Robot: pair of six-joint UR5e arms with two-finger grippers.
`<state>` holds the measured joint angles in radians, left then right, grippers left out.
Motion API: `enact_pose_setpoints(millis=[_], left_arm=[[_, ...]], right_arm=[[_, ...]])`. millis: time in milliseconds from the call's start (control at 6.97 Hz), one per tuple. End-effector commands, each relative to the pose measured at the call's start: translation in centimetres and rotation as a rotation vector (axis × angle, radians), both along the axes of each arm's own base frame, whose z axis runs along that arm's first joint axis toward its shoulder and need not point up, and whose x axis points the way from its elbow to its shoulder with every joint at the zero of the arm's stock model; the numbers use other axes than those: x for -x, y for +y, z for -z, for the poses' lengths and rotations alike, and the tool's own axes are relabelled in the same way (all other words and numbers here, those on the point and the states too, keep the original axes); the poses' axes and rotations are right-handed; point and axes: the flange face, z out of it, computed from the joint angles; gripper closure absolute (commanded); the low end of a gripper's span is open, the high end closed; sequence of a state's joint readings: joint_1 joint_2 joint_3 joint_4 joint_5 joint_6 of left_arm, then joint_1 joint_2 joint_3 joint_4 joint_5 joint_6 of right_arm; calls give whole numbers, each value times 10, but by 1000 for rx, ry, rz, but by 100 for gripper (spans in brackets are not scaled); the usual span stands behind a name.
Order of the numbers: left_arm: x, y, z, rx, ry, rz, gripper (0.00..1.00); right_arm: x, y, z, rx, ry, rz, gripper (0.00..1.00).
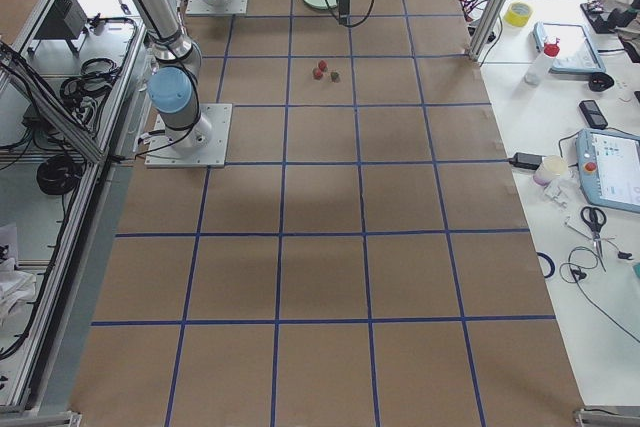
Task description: Collect all strawberries into plate
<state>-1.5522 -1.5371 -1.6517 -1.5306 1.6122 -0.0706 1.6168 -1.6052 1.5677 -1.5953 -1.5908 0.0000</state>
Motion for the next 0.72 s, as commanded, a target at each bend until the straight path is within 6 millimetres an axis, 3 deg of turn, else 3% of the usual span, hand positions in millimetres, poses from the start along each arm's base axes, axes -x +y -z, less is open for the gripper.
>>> enact_pose_setpoints(millis=[0, 430, 574], left_arm=[[0, 0, 2, -2, 3, 0, 0], [1, 0, 5, -8, 8, 0, 0], [1, 0, 5, -7, 12, 0, 0]], right_arm=[[0, 0, 0, 1, -2, 1, 0], [-2, -1, 5, -8, -12, 36, 0], [-14, -7, 9, 21, -25, 92, 0]])
